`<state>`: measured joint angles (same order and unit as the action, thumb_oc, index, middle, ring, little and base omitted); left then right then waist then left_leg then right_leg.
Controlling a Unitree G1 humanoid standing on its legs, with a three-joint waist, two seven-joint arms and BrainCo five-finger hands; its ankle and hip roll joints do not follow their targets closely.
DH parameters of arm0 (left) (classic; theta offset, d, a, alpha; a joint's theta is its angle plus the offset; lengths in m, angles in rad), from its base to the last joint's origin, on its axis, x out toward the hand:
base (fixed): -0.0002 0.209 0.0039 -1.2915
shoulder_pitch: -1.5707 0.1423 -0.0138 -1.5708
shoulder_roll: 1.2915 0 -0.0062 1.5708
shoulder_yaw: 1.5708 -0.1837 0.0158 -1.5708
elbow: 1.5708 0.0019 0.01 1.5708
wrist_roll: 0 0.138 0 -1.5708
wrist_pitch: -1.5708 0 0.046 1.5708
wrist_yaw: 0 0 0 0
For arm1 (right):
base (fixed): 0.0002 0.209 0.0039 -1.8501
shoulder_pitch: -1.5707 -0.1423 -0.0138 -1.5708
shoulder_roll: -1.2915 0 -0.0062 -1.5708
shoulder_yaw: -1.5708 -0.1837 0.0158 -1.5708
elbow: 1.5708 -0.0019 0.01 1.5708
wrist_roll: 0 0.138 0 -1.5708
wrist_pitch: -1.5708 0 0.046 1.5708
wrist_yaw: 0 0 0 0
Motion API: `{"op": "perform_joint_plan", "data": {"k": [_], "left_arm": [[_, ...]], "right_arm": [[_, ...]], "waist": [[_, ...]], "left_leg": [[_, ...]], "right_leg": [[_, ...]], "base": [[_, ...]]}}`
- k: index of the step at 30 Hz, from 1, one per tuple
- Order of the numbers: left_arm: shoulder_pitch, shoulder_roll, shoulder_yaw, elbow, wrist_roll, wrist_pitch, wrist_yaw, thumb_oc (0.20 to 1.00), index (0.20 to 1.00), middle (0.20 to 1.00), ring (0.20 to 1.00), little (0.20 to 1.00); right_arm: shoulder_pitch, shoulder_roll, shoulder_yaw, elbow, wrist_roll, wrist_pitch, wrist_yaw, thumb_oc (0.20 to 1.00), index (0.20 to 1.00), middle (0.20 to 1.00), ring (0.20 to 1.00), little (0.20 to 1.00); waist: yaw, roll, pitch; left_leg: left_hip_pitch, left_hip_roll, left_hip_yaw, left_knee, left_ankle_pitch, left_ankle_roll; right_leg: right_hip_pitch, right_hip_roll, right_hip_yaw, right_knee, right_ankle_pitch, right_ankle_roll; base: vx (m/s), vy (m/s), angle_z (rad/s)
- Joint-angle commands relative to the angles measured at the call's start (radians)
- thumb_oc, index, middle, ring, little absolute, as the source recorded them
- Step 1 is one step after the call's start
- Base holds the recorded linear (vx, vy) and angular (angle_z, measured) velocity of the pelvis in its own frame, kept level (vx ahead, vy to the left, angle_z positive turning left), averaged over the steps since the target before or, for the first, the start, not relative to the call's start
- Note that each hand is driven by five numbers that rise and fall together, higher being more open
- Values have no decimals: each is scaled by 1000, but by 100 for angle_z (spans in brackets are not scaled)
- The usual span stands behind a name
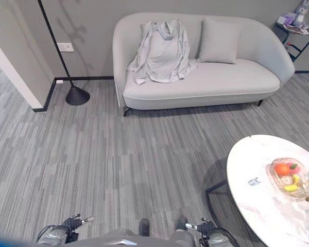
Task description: Hang the clothes on the sofa on the clothes rack.
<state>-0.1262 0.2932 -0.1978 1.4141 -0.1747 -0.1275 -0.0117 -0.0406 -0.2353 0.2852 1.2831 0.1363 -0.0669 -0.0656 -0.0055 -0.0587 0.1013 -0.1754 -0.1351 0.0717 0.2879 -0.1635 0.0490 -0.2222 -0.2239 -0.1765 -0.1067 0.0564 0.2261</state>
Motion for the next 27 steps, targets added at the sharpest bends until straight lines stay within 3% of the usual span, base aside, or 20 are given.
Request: {"op": "perform_joint_plan", "data": {"k": [1, 4, 6, 9, 10, 12, 13, 14, 15, 16, 17, 18, 21, 22, 25, 27], "left_arm": [[37, -6, -7, -30, 23, -29, 3, 1000, 1000, 1000, 1000, 1000], [27, -10, -11, -26, 45, -28, 2, 1000, 1000, 1000, 1000, 1000], [37, -8, -9, -21, 55, -30, 4, 1000, 1000, 1000, 1000, 1000], [48, -6, -6, -22, 54, -28, 5, 1000, 1000, 1000, 1000, 1000], [52, -9, -13, -25, 47, -28, 8, 1000, 1000, 1000, 1000, 1000], [58, -13, -23, -32, 41, -31, 8, 1000, 1000, 1000, 1000, 1000], [58, -13, -23, -33, 41, -31, 8, 1000, 1000, 1000, 1000, 1000], [61, -15, -23, -41, 31, -29, 7, 1000, 1000, 1000, 1000, 1000], [61, -14, -19, -52, 13, -32, 2, 1000, 1000, 1000, 1000, 1000], [61, -14, -19, -53, 8, -32, 0, 1000, 1000, 1000, 1000, 1000], [60, -12, -21, -55, 5, -33, 3, 1000, 1000, 1000, 1000, 1000], [60, -13, -23, -55, 2, -33, 3, 1000, 1000, 1000, 1000, 1000], [56, -22, -32, -48, 5, -30, 6, 1000, 1000, 1000, 1000, 1000], [52, -25, -33, -43, 4, -27, 7, 1000, 1000, 1000, 1000, 1000], [49, -26, -27, -39, -3, -25, 6, 1000, 1000, 1000, 1000, 1000], [55, -26, -23, -33, -1, -25, 1, 1000, 1000, 1000, 1000, 1000]], "right_arm": [[-60, -33, -43, 26, 36, 2, -16, 1000, 1000, 1000, 1000, 1000], [-54, -37, -42, 25, 31, 4, -20, 1000, 1000, 1000, 1000, 1000], [-48, -36, -37, 26, 28, 3, -18, 1000, 1000, 1000, 1000, 1000], [-40, -33, -27, 30, 32, 0, -13, 1000, 1000, 1000, 1000, 1000], [-39, -34, -25, 31, 47, -6, -14, 1000, 1000, 1000, 1000, 1000], [-41, -36, -21, 28, 62, -13, -12, 1000, 1000, 1000, 1000, 1000], [-41, -36, -21, 28, 62, -13, -12, 1000, 1000, 1000, 1000, 1000], [-42, -39, -10, 25, 64, -19, -15, 1000, 1000, 1000, 1000, 1000], [-42, -45, -5, 32, 66, -22, -16, 1000, 1000, 1000, 1000, 1000], [-43, -49, -5, 33, 70, -22, -16, 1000, 1000, 1000, 1000, 1000], [-46, -55, -10, 32, 75, -21, -17, 1000, 1000, 1000, 1000, 1000], [-48, -59, -10, 32, 81, -23, -17, 1000, 1000, 1000, 1000, 1000], [-56, -70, -13, 25, 94, -26, -19, 1000, 1000, 1000, 1000, 1000], [-62, -72, -12, 19, 94, -30, -20, 1000, 1000, 1000, 1000, 1000], [-82, -76, -11, 8, 97, -38, -27, 1000, 1000, 1000, 1000, 1000], [-92, -74, -12, 3, 97, -44, -29, 1000, 1000, 1000, 1000, 1000]], "waist": [[12, 68, 51], [-4, 56, 47], [-5, 39, 21], [-16, 33, -27], [-22, 50, -51], [-19, 66, -66], [-21, 67, -67], [-10, 77, -80], [2, 63, -76], [3, 54, -75], [6, 45, -67], [16, 40, -58], [37, 23, -46], [47, 20, -37], [84, 41, -11], [105, 54, -4]], "left_leg": [[317, 118, -136, -355, 41, -64], [377, 133, -155, -375, -1, -80], [401, 154, -169, -375, -32, -91], [440, 234, -174, -375, -49, -117], [455, 298, -190, -375, 6, -146], [438, 341, -219, -352, 104, -174], [438, 343, -220, -353, 105, -174], [408, 381, -223, -268, 201, -210], [351, 386, -205, -193, 260, -198], [338, 398, -176, -182, 278, -179], [318, 403, -145, -170, 282, -161], [302, 403, -111, -181, 250, -145], [194, 321, -122, -220, 145, -126], [137, 274, -134, -235, 138, -127], [7, 147, -156, -334, 228, -127], [-68, 84, -134, -375, 254, -126]], "right_leg": [[-120, 31, -88, 19, 92, 27], [-147, 26, -95, 19, 105, 36], [-127, 27, -103, 19, 158, 36], [-84, 51, -113, 19, 188, 36], [-66, 81, -124, 19, 180, 23], [-50, 109, -131, 19, 159, 9], [-50, 110, -133, 19, 158, 9], [-18, 134, -161, 19, 121, -10], [24, 136, -165, 19, 82, -27], [43, 137, -160, 19, 69, -36], [61, 137, -149, 19, 53, -42], [83, 143, -137, 19, 37, -47], [137, 142, -116, 19, -17, -53], [154, 147, -111, 19, -28, -54], [192, 185, -93, 19, -60, -63], [218, 206, -75, 19, -84, -71]], "base": [[418, -60, 49], [481, -133, 7], [535, -212, 46], [604, -300, 53], [666, -338, 78], [424, -203, 55], [390, -201, 13], [414, -236, 63], [526, -277, 59], [378, -179, 72], [326, -130, 7], [322, -130, -15], [298, -86, -23], [273, -46, -17], [259, 21, -9], [297, 49, -43]]}}
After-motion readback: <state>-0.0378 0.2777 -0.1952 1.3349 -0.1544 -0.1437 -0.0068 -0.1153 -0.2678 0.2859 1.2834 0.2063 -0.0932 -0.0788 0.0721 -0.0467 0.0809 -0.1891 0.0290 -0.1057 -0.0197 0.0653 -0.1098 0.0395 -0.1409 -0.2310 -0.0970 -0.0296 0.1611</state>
